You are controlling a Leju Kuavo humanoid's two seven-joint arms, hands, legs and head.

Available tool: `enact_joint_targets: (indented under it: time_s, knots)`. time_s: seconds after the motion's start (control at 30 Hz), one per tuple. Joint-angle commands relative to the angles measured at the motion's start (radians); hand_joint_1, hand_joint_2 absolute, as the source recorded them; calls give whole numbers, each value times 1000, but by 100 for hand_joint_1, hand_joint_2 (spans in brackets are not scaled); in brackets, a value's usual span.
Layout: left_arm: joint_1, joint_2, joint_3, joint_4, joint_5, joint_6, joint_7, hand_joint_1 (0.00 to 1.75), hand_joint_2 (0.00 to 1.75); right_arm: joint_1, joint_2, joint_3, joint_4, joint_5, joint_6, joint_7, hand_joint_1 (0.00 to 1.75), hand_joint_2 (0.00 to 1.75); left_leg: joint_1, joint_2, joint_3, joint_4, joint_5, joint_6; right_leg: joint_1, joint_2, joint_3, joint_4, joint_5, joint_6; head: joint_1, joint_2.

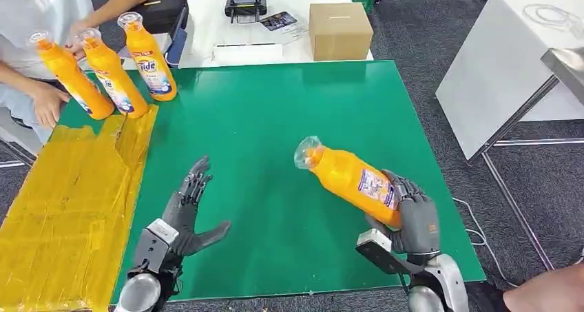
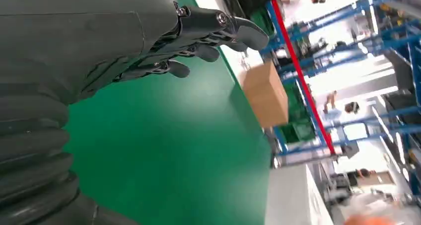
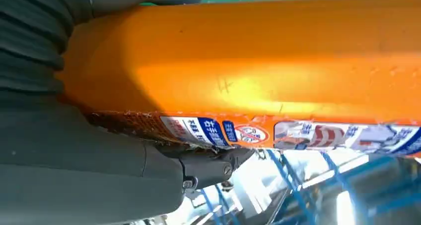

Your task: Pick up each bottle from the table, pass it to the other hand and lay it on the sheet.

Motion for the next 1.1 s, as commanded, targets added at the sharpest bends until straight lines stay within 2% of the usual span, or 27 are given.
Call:
enact_joint_targets:
  time_s: [0.03,0.23,0.37,0.5,0.87,1.1]
  knots:
    - [-38,16,-70,35,19,-18,16,0,175,-45,115,-66,14,-60,-9,-40,175,175,0,1,1,0,-1,0,0,0,1,0,0,-1,0,0]
    - [-87,22,-123,59,34,-40,28,0,175,-135,183,3,145,-142,65,-75,175,175,1,3,3,0,-1,0,1,2,3,-1,0,-2,0,0]
    - [-139,13,-132,97,49,-42,44,0,175,-227,245,111,284,-160,110,-89,175,175,1,4,3,-1,0,-1,1,3,2,-1,1,-1,0,0]
    - [-177,8,-147,129,60,-53,48,0,175,-275,272,190,344,-198,127,-111,175,175,1,4,4,-1,0,-1,2,3,2,-1,0,-2,0,0]
    - [-207,5,-145,153,76,-56,51,0,175,-315,298,275,415,-201,148,-112,175,175,1,1,1,-1,1,-1,1,1,1,0,0,-1,0,0]
    - [-244,-6,-122,211,94,-50,63,0,175,-342,321,386,486,-162,162,-100,175,175,1,2,1,-1,0,-1,1,1,1,0,0,-1,0,0]
